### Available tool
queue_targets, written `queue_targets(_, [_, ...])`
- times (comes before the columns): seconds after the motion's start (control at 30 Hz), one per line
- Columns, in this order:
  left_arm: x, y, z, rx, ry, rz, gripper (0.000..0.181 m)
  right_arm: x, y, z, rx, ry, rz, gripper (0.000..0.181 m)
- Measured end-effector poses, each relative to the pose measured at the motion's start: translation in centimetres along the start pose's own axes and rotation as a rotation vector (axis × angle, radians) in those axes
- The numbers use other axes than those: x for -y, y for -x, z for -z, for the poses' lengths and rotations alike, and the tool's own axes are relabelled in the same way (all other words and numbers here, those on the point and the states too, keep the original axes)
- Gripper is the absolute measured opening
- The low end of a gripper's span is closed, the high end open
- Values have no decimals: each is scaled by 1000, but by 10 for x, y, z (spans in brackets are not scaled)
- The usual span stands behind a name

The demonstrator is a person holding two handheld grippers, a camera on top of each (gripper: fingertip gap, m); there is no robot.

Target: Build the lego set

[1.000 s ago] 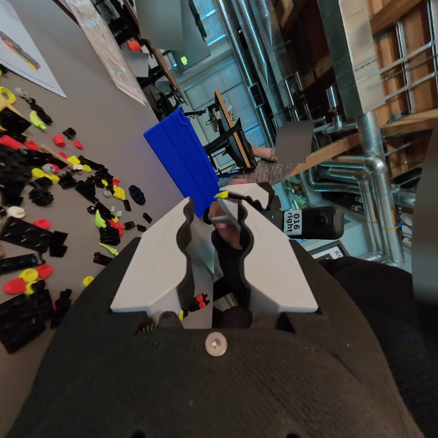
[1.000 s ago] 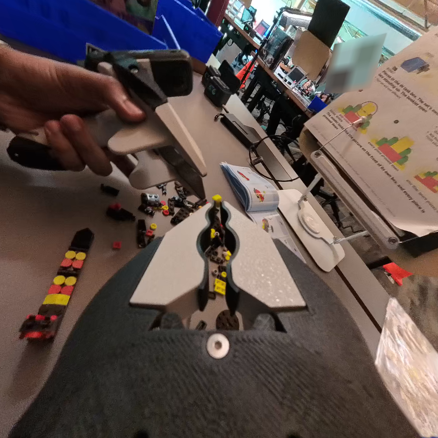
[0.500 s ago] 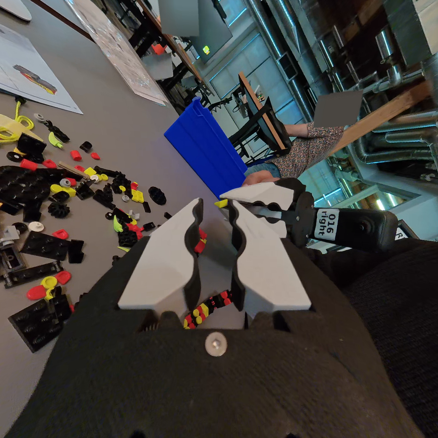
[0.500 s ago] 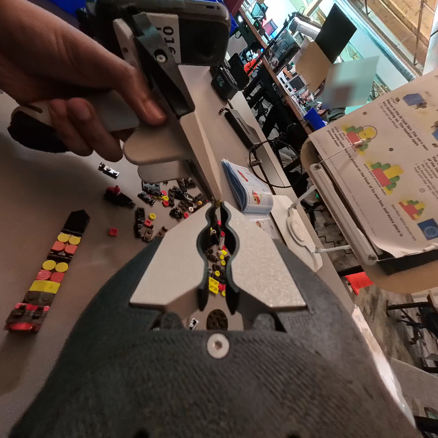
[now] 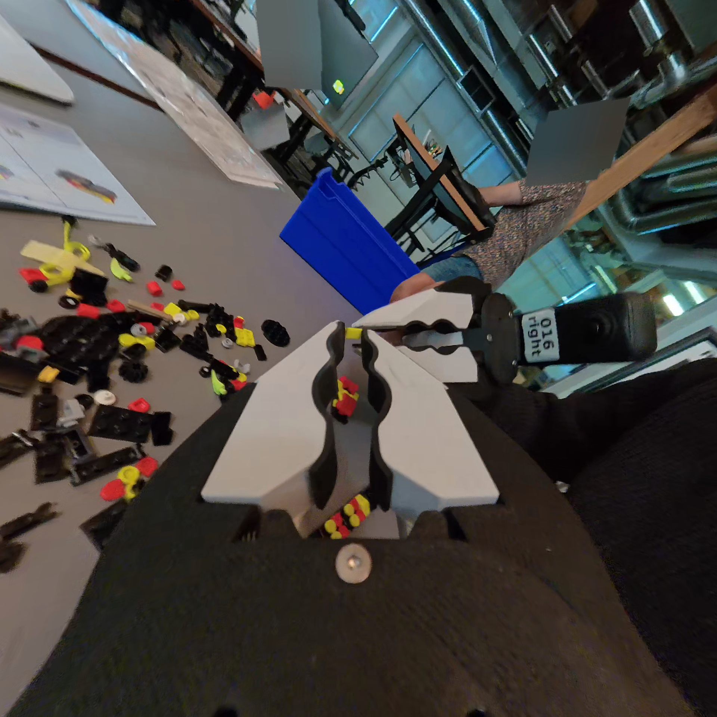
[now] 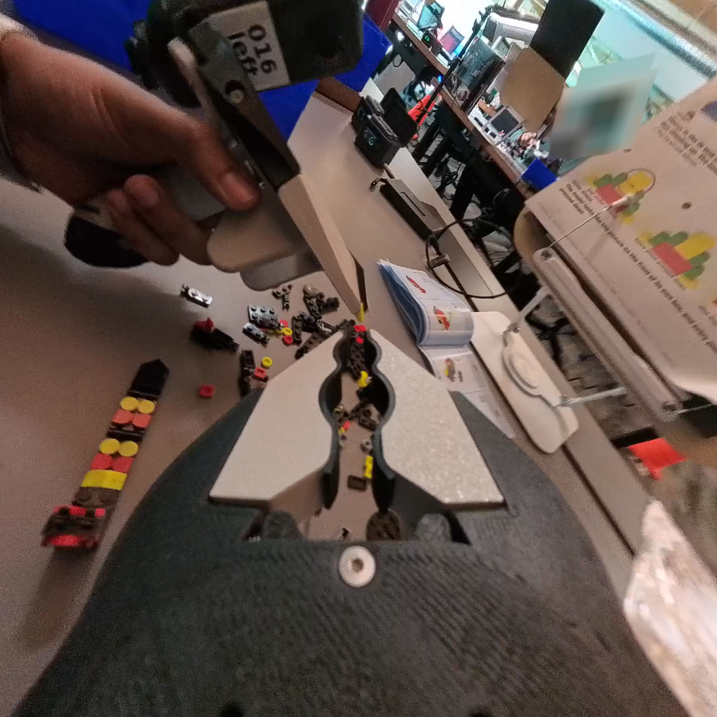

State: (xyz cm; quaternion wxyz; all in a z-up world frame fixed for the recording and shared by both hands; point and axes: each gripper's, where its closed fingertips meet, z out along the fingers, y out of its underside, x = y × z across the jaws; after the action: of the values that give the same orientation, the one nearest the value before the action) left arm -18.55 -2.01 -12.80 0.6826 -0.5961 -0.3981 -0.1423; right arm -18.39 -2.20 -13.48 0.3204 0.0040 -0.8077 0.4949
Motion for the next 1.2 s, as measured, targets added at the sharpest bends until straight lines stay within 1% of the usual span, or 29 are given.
queue_targets(0.03, [2, -1, 1, 15, -5, -46, 5, -1, -2, 0, 12, -5, -64, 7])
queue_targets(0.1, [4, -3, 3, 48, -5, -171, 6, -2, -6, 0, 64, -17, -247, 13])
queue_targets(0.13, [4, -5, 3, 65, 1, -244, 6, -3, -7, 0, 108, -26, -367, 16])
queue_targets(0.27, [-5, -11, 2, 129, 55, -532, 6, 3, -6, 6, 393, -99, -919, 30])
queue_targets(0.33, [-9, -13, 0, 154, 70, -630, 5, 4, -5, 10, 530, -117, -1113, 32])
queue_targets(0.37, [-11, -13, -1, 163, 79, -666, 6, 3, -4, 11, 569, -110, -1165, 32])
queue_targets(0.47, [-18, -11, -3, 188, 120, -749, 5, -5, 2, 10, 601, -59, -1198, 27])
queue_targets(0.63, [-26, -6, -5, 227, 166, -836, 5, -4, 8, 9, 590, -29, -1142, 20])
queue_targets(0.77, [-30, -5, -6, 235, 188, -871, 5, -4, 10, 9, 599, -23, -1136, 13])
queue_targets(1.2, [-35, -4, -7, 251, 212, -930, 5, -8, 20, 8, 630, 22, -1115, 7])
